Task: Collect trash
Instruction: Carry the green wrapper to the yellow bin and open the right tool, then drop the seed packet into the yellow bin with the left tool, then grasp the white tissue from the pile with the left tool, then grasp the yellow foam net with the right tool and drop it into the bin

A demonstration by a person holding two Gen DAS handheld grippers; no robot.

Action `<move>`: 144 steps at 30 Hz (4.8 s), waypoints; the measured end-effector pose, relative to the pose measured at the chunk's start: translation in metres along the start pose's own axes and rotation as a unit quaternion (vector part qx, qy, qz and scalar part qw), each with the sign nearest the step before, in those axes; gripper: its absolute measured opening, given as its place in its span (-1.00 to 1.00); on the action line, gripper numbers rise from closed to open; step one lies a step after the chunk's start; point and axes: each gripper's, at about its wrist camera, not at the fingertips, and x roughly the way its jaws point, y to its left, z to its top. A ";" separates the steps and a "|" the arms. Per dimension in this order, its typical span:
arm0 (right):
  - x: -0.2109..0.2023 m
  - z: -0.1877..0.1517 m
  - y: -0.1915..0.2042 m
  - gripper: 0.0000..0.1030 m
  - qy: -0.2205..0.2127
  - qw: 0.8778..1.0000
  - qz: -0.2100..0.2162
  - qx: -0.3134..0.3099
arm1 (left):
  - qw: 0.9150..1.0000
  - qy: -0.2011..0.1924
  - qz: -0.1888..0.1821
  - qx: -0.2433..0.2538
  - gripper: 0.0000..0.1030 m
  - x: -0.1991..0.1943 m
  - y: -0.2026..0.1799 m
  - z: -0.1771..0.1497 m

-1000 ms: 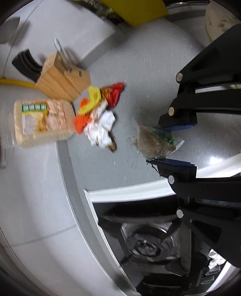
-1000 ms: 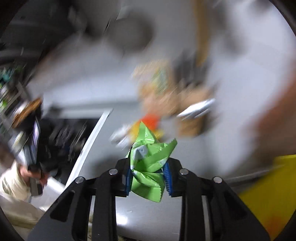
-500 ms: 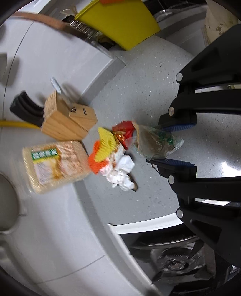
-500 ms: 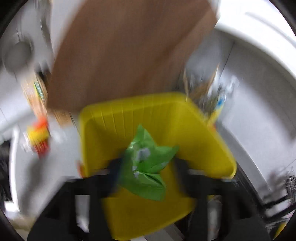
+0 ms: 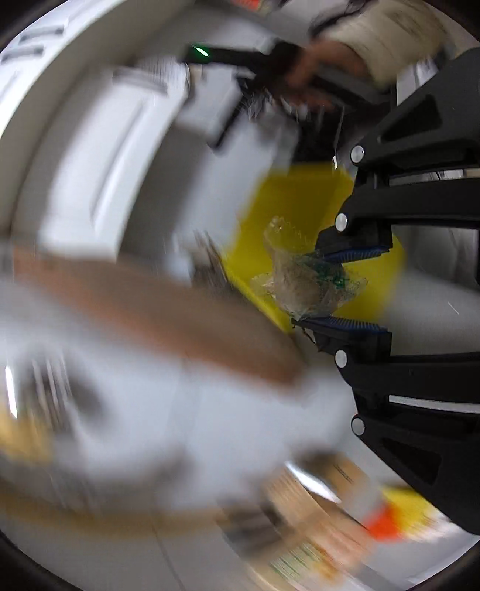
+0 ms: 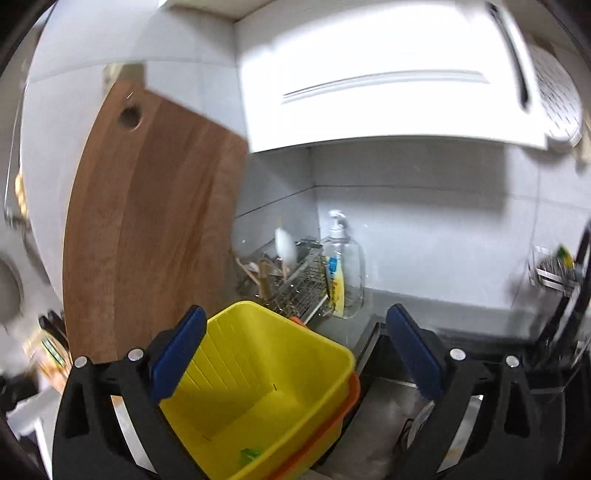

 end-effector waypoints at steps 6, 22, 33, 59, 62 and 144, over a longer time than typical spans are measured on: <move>-0.015 -0.020 -0.027 0.84 -0.002 1.000 -0.018 0.019 | 0.996 0.042 -0.022 0.079 -0.35 0.095 -0.055 0.036; -0.050 -0.034 0.021 0.85 -0.054 0.981 0.169 -0.073 | 0.997 -0.005 0.069 0.038 0.93 -0.003 -0.007 -0.076; -0.025 -0.070 0.149 0.85 0.006 0.926 0.335 -0.172 | 0.897 0.086 0.376 -0.218 0.93 -0.112 0.169 -0.225; -0.044 -0.120 0.195 0.85 0.081 0.916 0.331 -0.212 | 0.838 0.145 0.409 -0.329 0.64 -0.059 0.370 -0.256; -0.041 -0.120 0.197 0.85 0.083 0.916 0.332 -0.211 | 0.845 0.146 0.400 -0.324 0.58 -0.056 0.368 -0.254; 0.013 -0.184 0.295 -0.87 0.296 0.808 0.446 -0.245 | 0.883 0.059 0.340 -0.319 -0.62 -0.180 0.175 -0.266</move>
